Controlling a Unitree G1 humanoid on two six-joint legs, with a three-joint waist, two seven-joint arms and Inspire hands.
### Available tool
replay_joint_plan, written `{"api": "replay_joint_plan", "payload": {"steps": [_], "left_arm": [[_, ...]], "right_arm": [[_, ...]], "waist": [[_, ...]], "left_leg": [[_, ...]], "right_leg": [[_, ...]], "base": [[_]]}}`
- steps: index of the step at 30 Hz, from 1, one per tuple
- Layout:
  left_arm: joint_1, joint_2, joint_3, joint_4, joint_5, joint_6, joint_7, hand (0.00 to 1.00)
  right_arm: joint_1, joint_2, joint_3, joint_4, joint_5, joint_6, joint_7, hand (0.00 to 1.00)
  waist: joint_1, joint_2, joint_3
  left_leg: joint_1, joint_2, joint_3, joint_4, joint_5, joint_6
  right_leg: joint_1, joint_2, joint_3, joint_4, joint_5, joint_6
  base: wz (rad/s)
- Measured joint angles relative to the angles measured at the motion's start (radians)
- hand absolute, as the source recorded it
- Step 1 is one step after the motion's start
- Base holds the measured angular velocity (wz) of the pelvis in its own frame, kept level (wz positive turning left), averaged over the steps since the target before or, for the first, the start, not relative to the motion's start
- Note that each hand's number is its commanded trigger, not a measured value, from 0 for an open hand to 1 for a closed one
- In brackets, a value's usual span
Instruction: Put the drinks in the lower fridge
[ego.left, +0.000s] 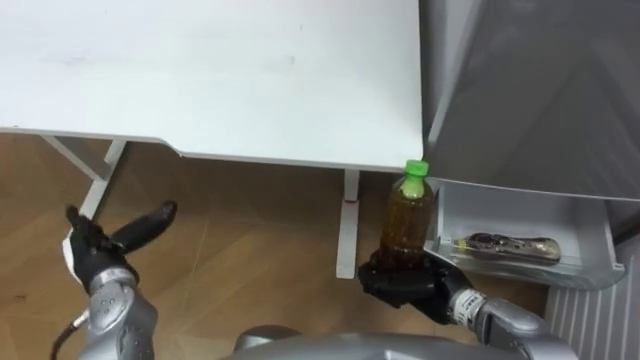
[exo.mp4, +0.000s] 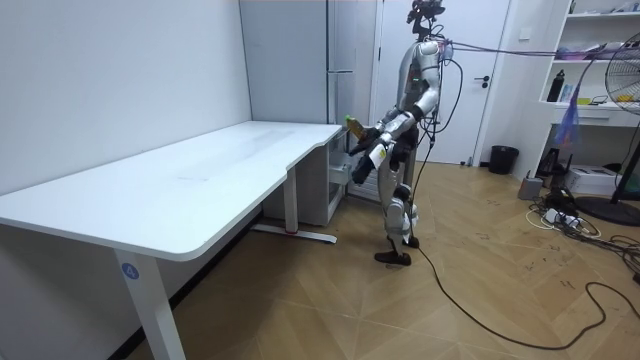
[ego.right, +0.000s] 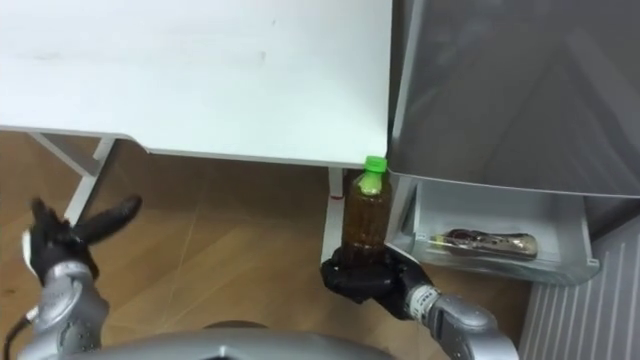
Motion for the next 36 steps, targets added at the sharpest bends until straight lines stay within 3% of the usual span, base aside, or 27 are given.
{"api": "replay_joint_plan", "payload": {"steps": [8, 14, 19, 23, 28, 31, 36], "left_arm": [[0.015, -0.003, 0.001, 0.197, -0.039, 0.065, -0.022, 0.00], [0.031, -0.003, -0.019, 0.297, 0.113, 0.120, -0.054, 0.00], [0.022, -0.004, -0.077, 0.394, 0.188, 0.163, -0.138, 0.00], [0.017, -0.003, -0.092, 0.465, 0.206, 0.171, -0.193, 0.00], [0.010, -0.013, -0.126, 0.519, 0.338, 0.198, -0.254, 0.00], [0.005, -0.014, -0.136, 0.518, 0.418, 0.211, -0.260, 0.00], [-0.008, -0.035, -0.135, 0.513, 0.429, 0.214, -0.246, 0.00]], "right_arm": [[-0.012, 0.008, 0.003, 0.000, 0.040, 0.055, -0.011, 1.00], [-0.015, 0.012, 0.015, -0.001, 0.083, 0.072, -0.018, 1.00], [-0.035, 0.008, 0.039, 0.001, 0.080, 0.083, -0.017, 1.00], [-0.035, 0.003, 0.039, 0.007, 0.082, 0.085, -0.020, 1.00], [-0.034, 0.008, 0.038, 0.007, 0.112, 0.085, -0.045, 1.00], [-0.034, 0.017, 0.038, 0.008, 0.117, 0.085, -0.073, 1.00], [-0.034, 0.017, 0.037, 0.058, 0.185, 0.081, -0.123, 1.00]], "waist": [[0.008, -0.002, 0.0030], [0.010, -0.013, 0.0015], [-0.011, -0.012, 0.0011], [-0.014, -0.010, 0.0021], [-0.023, -0.008, 0.0023], [-0.044, -0.015, -0.0015], [-0.065, -0.010, -0.0039]], "left_leg": [[0.000, 0.000, 0.007, -0.002, 0.000, 0.000], [-0.002, 0.001, 0.009, -0.002, 0.000, 0.000], [-0.018, 0.000, 0.005, 0.008, 0.000, 0.000], [-0.019, 0.000, 0.004, 0.007, 0.000, 0.000], [-0.040, 0.000, 0.000, 0.016, 0.000, 0.000], [-0.051, -0.001, -0.012, 0.025, -0.001, 0.001], [-0.050, -0.002, -0.013, 0.028, -0.001, 0.001]], "right_leg": [[-0.002, -0.001, 0.000, 0.002, 0.000, 0.000], [-0.005, -0.001, 0.000, -0.001, 0.000, 0.000], [-0.005, 0.000, -0.008, 0.002, 0.001, 0.000], [-0.010, 0.000, -0.007, 0.002, 0.001, 0.000], [-0.021, 0.001, -0.013, 0.000, 0.006, 0.000], [-0.022, 0.000, -0.029, -0.001, 0.006, 0.000], [-0.017, 0.000, -0.030, -0.001, 0.006, 0.000]], "base": [[-0.02], [0.00], [0.05], [0.00], [0.03], [0.13], [0.04]]}}
